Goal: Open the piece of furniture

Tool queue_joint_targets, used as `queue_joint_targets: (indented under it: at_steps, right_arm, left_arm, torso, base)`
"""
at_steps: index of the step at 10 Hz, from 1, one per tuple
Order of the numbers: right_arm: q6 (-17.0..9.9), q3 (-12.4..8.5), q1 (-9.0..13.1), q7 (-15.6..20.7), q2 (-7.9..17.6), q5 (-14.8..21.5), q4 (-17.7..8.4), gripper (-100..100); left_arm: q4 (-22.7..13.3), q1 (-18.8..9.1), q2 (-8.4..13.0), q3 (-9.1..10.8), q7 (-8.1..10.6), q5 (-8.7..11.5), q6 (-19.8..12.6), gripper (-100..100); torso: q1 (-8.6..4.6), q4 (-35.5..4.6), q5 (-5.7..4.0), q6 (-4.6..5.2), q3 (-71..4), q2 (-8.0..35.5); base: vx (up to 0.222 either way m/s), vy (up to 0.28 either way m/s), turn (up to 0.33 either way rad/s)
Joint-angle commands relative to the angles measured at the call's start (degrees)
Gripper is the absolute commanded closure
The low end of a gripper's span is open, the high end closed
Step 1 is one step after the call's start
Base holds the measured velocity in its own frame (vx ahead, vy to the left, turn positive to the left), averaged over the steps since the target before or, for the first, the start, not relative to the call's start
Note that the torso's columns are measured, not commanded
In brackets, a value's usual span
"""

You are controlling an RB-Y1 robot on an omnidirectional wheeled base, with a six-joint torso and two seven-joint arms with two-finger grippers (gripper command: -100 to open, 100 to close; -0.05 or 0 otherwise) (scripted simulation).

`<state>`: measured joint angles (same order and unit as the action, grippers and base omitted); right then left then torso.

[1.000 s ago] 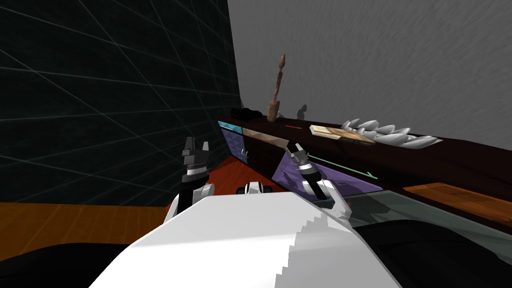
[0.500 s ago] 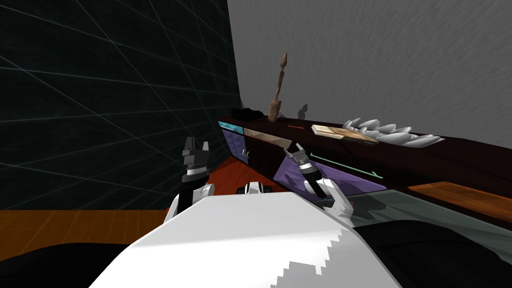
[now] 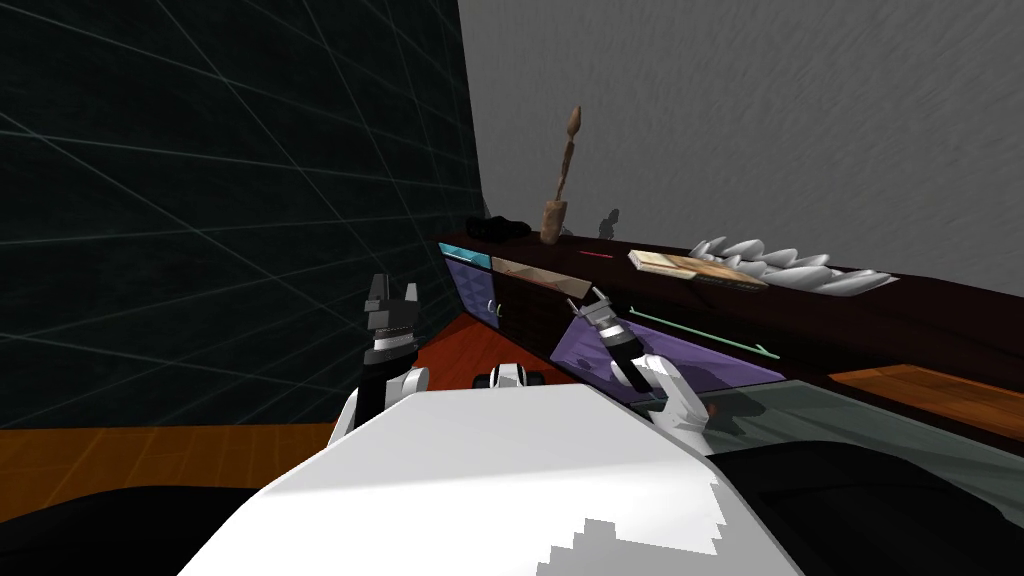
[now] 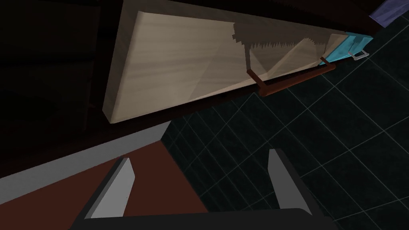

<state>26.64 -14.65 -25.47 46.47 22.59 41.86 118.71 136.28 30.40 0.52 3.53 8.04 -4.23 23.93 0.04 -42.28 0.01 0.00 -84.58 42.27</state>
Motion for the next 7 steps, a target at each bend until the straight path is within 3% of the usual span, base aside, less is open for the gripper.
queue_joint_targets:
  at_steps: [1, 7]
  right_arm:
    - [-0.63, -0.28, 0.43, 4.17, 0.83, 2.49, -0.75, -100]
    - [-1.27, -0.94, 1.73, 12.91, 2.14, 7.67, -3.45, -100]
  left_arm:
    - [0.00, 0.00, 0.00, 0.00, 0.00, 0.00, 0.00, 0]
    - [0.00, 0.00, 0.00, 0.00, 0.00, 0.00, 0.00, 0]
  torso:
    - [-0.03, -0.01, 0.00, 0.00, 0.02, 0.04]
    - [-0.06, -0.01, 0.00, 0.01, 0.02, 0.03]
  base:
    - [0.011, 0.067, -0.001]
    - [0.018, 0.066, 0.002]
